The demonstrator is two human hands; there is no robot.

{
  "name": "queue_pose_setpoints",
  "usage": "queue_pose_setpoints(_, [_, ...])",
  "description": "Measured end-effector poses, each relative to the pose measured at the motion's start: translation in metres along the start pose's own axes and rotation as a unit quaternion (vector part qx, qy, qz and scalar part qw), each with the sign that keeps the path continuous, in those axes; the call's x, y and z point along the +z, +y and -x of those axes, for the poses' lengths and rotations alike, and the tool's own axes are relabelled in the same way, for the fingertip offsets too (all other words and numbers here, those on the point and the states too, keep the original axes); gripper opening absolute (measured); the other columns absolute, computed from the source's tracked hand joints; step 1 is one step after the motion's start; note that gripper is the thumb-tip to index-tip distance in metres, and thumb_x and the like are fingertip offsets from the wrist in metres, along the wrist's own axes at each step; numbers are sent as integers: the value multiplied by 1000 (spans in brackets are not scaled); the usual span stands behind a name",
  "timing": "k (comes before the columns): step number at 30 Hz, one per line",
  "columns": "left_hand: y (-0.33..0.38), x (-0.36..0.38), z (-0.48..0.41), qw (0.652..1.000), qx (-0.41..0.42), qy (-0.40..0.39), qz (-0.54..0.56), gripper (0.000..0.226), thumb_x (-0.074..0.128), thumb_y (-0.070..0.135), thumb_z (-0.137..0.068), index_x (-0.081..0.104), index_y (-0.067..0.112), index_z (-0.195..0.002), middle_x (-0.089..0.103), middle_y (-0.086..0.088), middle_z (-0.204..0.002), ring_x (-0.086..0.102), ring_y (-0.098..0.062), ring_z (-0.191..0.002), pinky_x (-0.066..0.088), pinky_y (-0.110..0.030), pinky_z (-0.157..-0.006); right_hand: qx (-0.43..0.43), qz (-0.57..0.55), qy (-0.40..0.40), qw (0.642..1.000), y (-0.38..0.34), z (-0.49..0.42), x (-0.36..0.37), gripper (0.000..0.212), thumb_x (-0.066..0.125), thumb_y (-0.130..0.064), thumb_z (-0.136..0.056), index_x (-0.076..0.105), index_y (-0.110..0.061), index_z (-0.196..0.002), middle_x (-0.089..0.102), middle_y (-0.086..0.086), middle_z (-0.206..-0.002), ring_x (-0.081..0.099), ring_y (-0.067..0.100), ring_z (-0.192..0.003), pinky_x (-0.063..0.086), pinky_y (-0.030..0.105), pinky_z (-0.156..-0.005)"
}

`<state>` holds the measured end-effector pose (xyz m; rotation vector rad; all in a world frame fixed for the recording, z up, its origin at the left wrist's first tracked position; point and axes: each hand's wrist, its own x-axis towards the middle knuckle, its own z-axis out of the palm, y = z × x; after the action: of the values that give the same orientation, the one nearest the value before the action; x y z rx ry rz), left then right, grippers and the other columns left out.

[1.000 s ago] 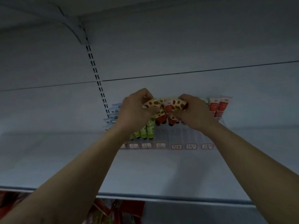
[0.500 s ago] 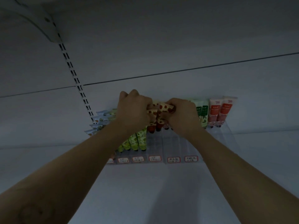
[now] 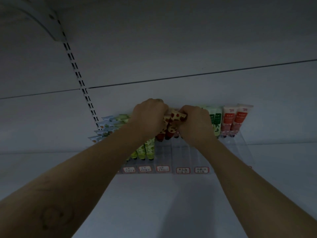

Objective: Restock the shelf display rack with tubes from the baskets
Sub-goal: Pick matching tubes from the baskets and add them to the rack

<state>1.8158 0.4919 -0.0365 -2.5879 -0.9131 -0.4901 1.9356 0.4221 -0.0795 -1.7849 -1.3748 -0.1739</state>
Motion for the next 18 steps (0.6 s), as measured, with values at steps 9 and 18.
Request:
queue_pose_setpoints(9, [-8,1,-9,1000,-19,-1,23,20,71,27,-78,65,18,-94,63,-6,-94,57,-25,-87,33,-26,-66,-8,-14,-7,1000,1,-3,-1,21,70,-12,-81,71,-9,-101,71,10,-95,64,22,-87,38,20,-64])
queue_pose_setpoints(18, [-19,0,-23,996,-61,-14,68,14,75,24,-75,72,14,-85,62,0,-81,52,-16,-71,39,-24,-64,-25,-35,-13,999,-5,-6,-1,14,73,-14,-78,72,-10,-92,71,10,-87,64,23,-80,51,32,-69])
